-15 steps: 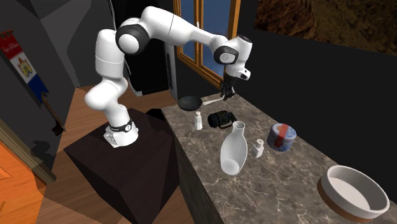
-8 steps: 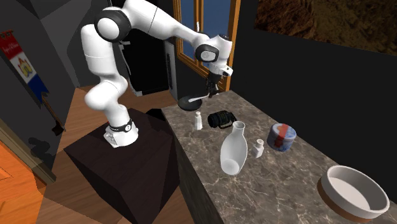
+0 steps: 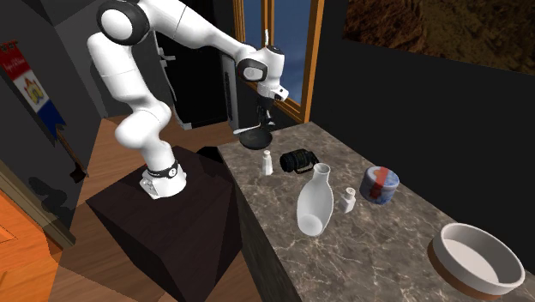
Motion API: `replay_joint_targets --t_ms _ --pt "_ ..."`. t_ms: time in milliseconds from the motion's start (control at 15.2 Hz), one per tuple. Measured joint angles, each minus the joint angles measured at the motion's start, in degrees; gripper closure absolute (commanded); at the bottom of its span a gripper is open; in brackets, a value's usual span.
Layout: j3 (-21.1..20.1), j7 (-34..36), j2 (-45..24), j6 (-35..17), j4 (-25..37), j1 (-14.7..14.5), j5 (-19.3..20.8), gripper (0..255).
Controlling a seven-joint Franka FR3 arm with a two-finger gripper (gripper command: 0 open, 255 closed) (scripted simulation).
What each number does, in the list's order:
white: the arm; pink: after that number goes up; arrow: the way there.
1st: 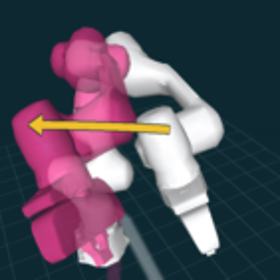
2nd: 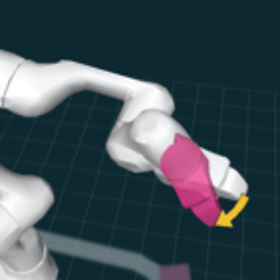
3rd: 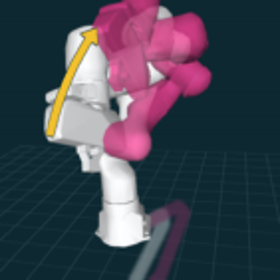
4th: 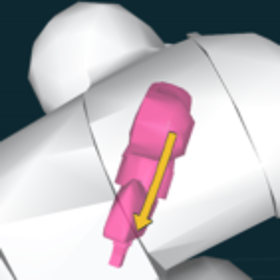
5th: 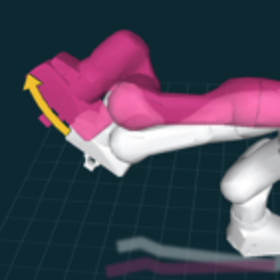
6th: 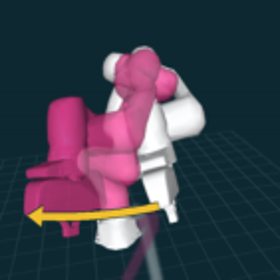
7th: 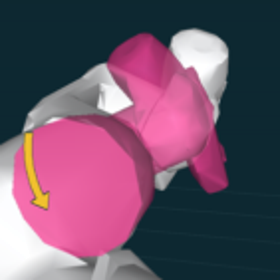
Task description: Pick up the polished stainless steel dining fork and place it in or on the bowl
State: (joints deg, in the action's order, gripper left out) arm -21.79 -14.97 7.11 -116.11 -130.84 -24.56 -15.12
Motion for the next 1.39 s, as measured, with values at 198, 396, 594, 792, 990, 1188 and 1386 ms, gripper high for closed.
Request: replay_joint_targets --t_ms 198,396,594,792,990,1188,1386 --pt "-1.07 0.48 4.24 -1.71 -5.55 -1.5 -2.52 255" --pt "-1.42 0.34 3.36 -4.22 -7.21 -1.66 -2.74 255" --pt "-1.71 0.2 1.82 -6.87 -8.35 -1.69 -2.66 255" --pt "-1.99 0.12 0.3 -9.31 -9.35 -1.74 -2.56 255" --pt "-2.02 0.0 -0.09 -10.05 -9.71 -1.73 -2.54 255" --pt "-2.03 0.0 -0.14 -10.13 -9.72 -1.73 -2.54 255" --pt "-2.03 0.0 -0.14 -10.15 -9.72 -1.73 -2.54 0"
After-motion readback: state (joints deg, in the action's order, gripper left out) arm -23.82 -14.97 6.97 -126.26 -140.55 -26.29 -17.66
